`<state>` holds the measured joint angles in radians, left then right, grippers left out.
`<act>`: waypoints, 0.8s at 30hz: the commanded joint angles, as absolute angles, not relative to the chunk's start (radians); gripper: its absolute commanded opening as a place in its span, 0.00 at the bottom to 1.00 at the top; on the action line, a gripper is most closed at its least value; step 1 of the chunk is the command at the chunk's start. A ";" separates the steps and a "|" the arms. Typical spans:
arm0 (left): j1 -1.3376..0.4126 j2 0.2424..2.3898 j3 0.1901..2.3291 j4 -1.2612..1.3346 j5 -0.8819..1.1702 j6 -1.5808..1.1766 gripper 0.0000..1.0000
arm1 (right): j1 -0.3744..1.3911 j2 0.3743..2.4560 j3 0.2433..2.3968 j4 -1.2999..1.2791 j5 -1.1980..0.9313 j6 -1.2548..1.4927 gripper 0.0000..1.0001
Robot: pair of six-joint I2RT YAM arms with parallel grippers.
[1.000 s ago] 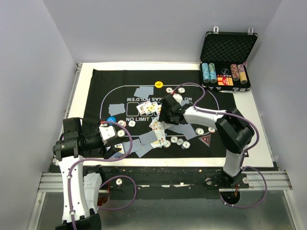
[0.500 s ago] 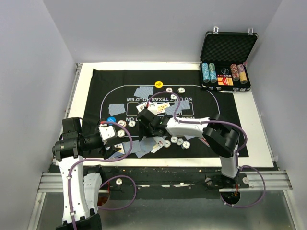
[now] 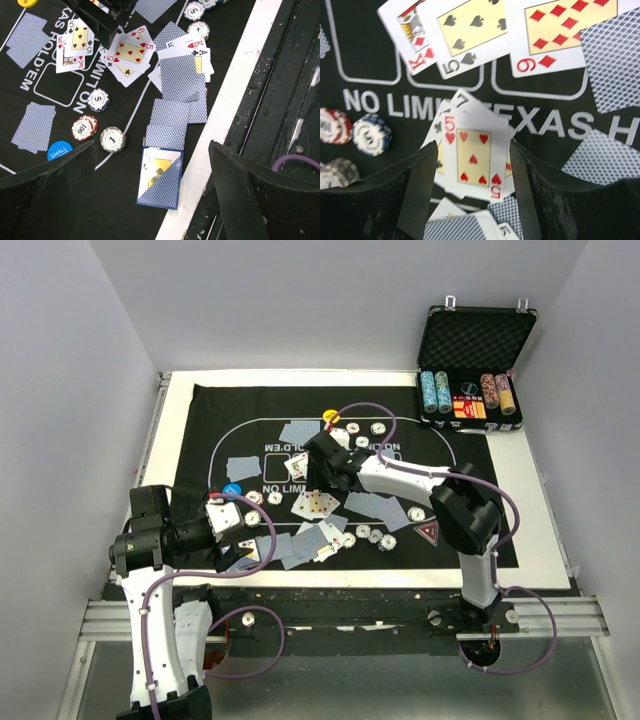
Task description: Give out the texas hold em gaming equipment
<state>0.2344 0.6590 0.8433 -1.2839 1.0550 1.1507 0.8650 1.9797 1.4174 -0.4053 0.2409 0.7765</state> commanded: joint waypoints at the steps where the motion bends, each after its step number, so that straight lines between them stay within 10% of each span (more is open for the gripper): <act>1: 0.241 0.655 0.871 -1.304 1.086 1.161 0.99 | 0.859 2.069 1.430 -0.420 0.284 0.746 0.68; 24: 0.239 0.643 0.862 -1.308 1.078 1.163 0.99 | 1.081 1.981 1.181 -0.357 0.236 0.802 0.60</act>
<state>0.2344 0.6525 0.8433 -1.2884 1.0546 1.1511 1.0279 1.9816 1.2854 -0.2470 0.2825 0.7509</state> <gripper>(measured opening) 0.987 0.605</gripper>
